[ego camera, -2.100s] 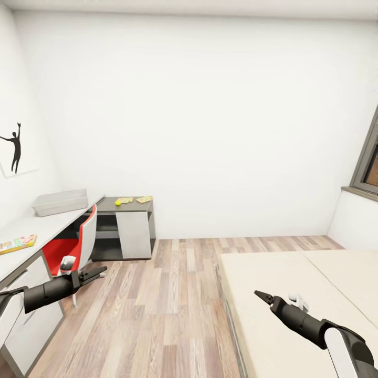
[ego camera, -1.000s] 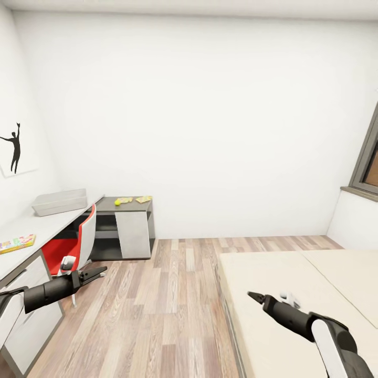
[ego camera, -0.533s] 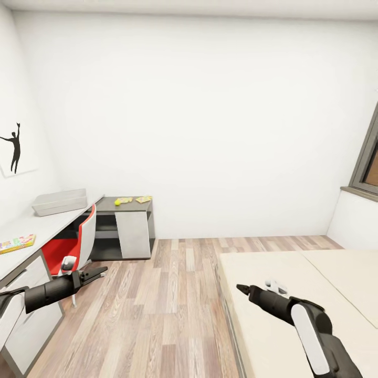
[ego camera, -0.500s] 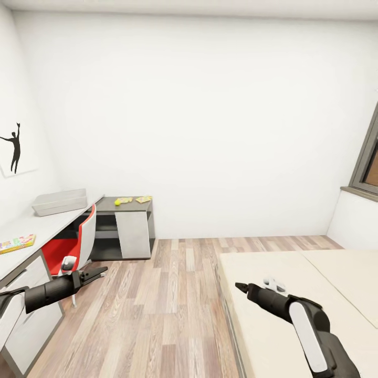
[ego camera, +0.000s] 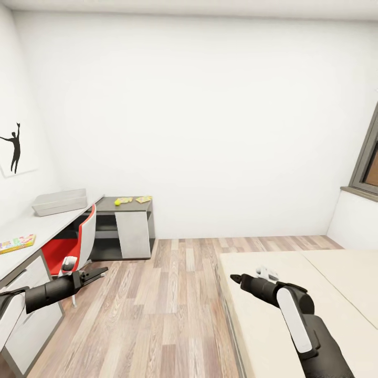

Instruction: Put all the toys in the child's room - the three board games (two on the bed and one on the table), the two jigsaw puzzles on the table, and the tennis ball on the table - inside the toy box on the table in the child's room.

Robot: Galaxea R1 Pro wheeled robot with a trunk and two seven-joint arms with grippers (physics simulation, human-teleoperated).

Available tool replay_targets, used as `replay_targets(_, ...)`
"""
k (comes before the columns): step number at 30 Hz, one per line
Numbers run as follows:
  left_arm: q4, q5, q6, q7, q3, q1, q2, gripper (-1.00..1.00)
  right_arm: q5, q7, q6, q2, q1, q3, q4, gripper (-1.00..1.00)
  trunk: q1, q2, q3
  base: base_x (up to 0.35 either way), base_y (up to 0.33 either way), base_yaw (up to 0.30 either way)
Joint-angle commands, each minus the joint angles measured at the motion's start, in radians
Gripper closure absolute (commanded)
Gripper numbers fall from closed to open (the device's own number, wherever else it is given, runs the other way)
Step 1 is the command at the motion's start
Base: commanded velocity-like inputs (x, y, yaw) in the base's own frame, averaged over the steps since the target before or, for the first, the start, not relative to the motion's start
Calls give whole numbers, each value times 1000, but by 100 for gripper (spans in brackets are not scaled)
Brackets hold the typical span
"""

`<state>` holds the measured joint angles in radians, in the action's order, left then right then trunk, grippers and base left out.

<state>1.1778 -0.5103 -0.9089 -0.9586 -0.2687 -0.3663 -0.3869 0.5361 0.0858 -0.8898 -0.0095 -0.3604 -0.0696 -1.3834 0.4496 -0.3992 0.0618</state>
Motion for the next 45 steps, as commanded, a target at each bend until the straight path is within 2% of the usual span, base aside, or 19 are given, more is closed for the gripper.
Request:
replay_targets(1, 0, 0, -5, -2, 0, 0, 0, -100, 10, 13, -4, -1, -6, 1, -1, -100, 0, -1, 0, -22, 0, 0)
replay_targets(37, -3, -1, -4, -3, -1, 0, -1, -100, 11, 18, -4, 12, -4, 12, -16, -100, 0, -1, 0, -25, 0, 8)
replay_targets(45, -3, -1, -4, -3, -2, 0, 0, -100, 11, 18, 0, 9, -5, 49, -15, -100, 0, -1, 0, 0, 0, 149)
